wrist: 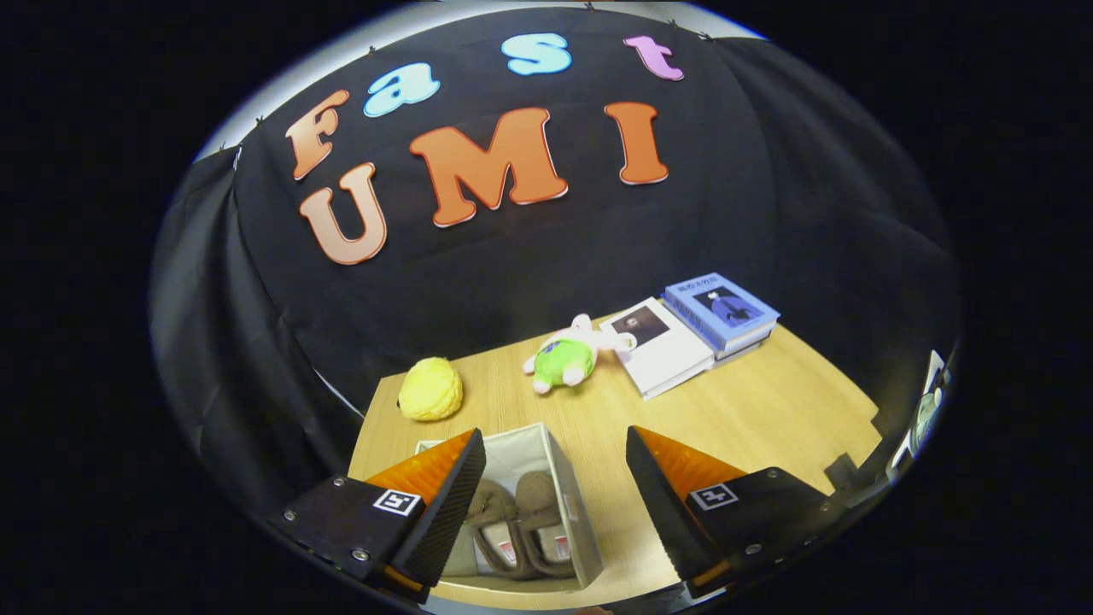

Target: Open the storage box then place both shoes into the box .Put the left shoe in first, then the right shoe, with the right side of both shoes facing outward in a uniform manner.

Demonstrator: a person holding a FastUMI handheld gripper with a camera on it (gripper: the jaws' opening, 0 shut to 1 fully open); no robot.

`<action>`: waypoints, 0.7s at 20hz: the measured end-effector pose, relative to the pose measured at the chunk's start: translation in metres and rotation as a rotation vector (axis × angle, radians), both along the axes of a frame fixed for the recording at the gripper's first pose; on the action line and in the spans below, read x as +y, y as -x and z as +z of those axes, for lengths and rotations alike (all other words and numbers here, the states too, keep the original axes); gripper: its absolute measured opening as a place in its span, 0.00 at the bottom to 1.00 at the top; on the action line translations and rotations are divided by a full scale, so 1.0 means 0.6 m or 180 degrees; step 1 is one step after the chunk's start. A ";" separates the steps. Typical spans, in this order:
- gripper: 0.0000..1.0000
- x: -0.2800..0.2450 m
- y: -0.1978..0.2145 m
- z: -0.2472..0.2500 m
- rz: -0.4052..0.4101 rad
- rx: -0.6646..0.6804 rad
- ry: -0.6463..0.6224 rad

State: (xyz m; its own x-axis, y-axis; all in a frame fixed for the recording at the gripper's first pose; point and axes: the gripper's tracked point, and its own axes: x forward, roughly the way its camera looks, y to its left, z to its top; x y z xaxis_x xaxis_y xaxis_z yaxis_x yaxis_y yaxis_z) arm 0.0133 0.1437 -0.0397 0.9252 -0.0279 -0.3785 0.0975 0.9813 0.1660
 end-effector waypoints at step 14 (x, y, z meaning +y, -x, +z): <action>0.98 -0.138 0.019 0.203 0.0050 -0.0917 0.0627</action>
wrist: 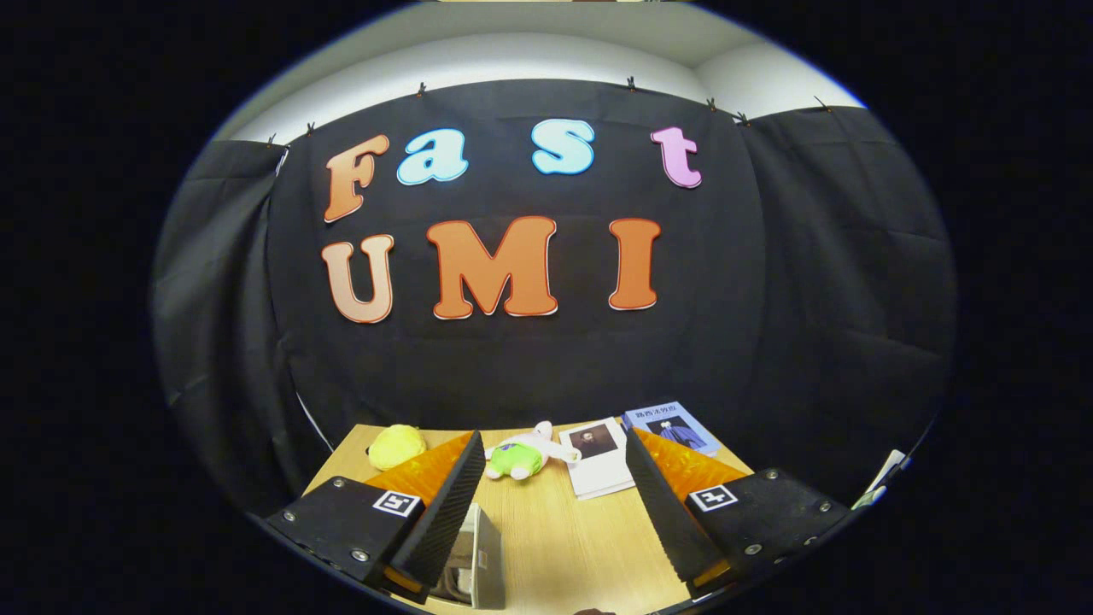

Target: Open the storage box then place both shoes into the box .Put the left shoe in first, then the right shoe, with the right side of both shoes facing outward in a uniform manner.

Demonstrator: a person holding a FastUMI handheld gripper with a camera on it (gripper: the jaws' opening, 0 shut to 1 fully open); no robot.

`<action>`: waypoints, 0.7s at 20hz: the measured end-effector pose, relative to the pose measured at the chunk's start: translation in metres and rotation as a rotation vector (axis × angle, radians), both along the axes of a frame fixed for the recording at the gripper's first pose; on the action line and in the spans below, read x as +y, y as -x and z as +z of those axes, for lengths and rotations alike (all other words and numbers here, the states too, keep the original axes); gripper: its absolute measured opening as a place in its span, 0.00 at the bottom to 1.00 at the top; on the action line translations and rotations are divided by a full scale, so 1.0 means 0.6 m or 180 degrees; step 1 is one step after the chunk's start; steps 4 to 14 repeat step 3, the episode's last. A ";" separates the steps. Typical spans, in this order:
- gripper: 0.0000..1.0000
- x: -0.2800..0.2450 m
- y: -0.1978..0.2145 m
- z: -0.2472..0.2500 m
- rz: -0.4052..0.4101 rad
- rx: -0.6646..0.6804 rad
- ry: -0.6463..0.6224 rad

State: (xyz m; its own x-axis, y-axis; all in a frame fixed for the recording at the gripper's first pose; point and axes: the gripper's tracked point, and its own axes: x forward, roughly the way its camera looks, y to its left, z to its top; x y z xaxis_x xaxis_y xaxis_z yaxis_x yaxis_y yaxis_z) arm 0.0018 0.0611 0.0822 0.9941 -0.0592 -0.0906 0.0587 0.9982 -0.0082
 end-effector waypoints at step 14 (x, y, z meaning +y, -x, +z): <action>0.99 -0.037 -0.001 0.008 0.0006 -0.0070 0.0005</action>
